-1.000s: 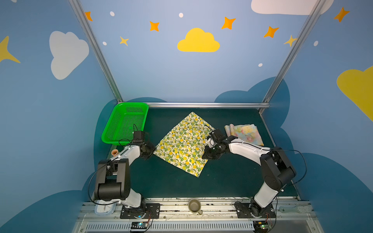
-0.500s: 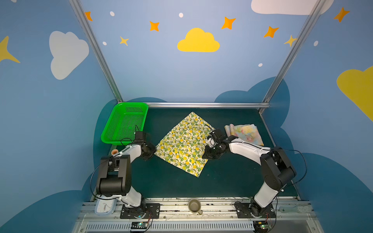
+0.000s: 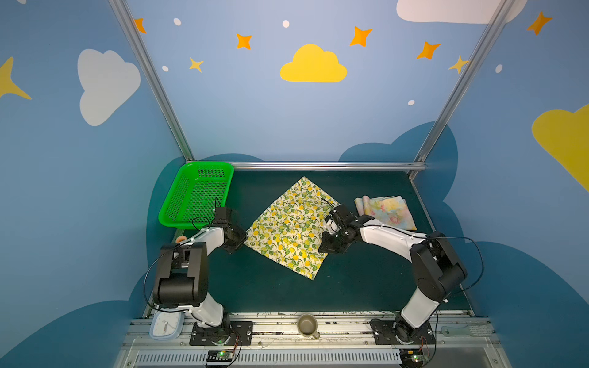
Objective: Fold and stack skirts
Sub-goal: Fold the skirt at the center of the table.
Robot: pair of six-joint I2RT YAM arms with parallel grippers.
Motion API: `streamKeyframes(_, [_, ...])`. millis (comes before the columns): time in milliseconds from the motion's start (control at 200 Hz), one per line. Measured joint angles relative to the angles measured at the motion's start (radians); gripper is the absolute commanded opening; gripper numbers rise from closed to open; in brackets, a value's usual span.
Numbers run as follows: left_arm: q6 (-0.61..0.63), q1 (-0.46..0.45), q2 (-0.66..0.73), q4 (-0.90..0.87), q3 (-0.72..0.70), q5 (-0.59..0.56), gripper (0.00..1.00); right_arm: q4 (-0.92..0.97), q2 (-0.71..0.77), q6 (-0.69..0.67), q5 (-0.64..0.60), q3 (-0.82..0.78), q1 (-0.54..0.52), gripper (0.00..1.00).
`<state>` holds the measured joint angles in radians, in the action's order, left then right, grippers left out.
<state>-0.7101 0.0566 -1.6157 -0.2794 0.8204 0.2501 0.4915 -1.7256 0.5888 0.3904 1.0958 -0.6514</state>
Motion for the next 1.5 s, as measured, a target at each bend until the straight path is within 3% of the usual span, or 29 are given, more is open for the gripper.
streamKeyframes(105, [0.004, -0.005, -0.004, 0.001, 0.000, -0.006, 0.05, 0.011, 0.000, -0.013, -0.023, 0.000, -0.021, 0.16])
streamKeyframes(275, [0.012, -0.011, -0.005, 0.003, 0.001, -0.021, 0.04, 0.039, 0.000, -0.045, -0.080, 0.000, -0.061, 0.32])
streamKeyframes(406, [0.016, -0.013, -0.002, 0.004, 0.001, -0.024, 0.04, 0.083, 0.002, -0.084, -0.159, 0.003, -0.122, 0.39])
streamKeyframes(676, [0.018, -0.013, 0.039, 0.007, 0.019, -0.018, 0.04, 0.202, 0.000, -0.196, -0.435, 0.096, -0.370, 0.39])
streamKeyframes(821, [0.018, -0.013, 0.059, 0.010, 0.022, -0.014, 0.04, 0.225, -0.039, -0.248, -0.513, 0.147, -0.466, 0.39])
streamKeyframes(1121, [0.018, -0.013, 0.062, 0.010, 0.022, -0.011, 0.04, 0.228, -0.171, -0.295, -0.565, 0.183, -0.528, 0.33])
streamKeyframes(1502, [0.018, -0.013, 0.062, 0.010, 0.022, -0.008, 0.04, 0.227, -0.195, -0.311, -0.593, 0.191, -0.534, 0.29])
